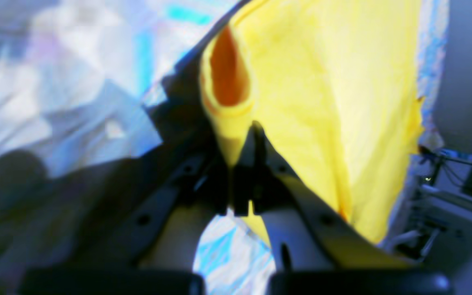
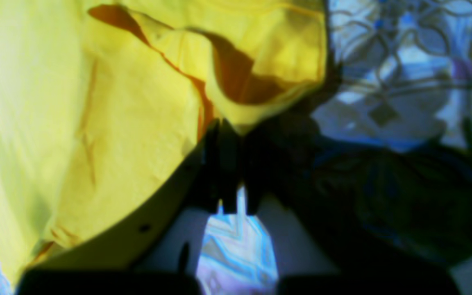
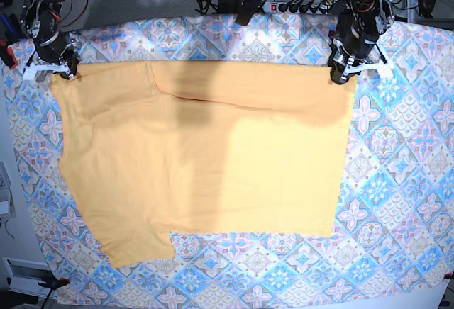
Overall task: Fold the T-shirt properly
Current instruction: 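Drag the held shoulder edge further toward the robot with both grippers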
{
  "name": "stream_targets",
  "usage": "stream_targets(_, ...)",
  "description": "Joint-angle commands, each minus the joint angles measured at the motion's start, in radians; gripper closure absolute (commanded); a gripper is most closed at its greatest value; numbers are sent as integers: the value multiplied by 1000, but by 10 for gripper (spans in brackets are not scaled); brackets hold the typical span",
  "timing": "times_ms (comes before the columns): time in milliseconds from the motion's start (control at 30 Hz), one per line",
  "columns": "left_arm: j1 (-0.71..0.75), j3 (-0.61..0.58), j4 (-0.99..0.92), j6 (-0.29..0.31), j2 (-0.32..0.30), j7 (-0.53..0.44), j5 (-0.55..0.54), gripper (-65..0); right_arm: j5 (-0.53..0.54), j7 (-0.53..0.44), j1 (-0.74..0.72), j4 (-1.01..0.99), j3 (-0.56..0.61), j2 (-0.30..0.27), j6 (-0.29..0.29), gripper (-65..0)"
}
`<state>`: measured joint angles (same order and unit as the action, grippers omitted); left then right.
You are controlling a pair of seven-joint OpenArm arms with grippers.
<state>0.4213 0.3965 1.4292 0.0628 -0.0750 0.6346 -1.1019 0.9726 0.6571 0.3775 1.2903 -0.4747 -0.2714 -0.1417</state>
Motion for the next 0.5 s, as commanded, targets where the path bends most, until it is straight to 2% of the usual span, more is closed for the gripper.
stream_targets(0,26,3,26,-14,-7,1,13,0,3,-24,15,33,-15,-24,1,-2)
stream_targets(100,78,8,68,-14,-7,34,12,0,3,-24,47,85,-17,-24,1,-2)
stream_targets(467,218,8,144,-14,-7,35,10,0,3,-24,140,134,-19,-24,1,-2)
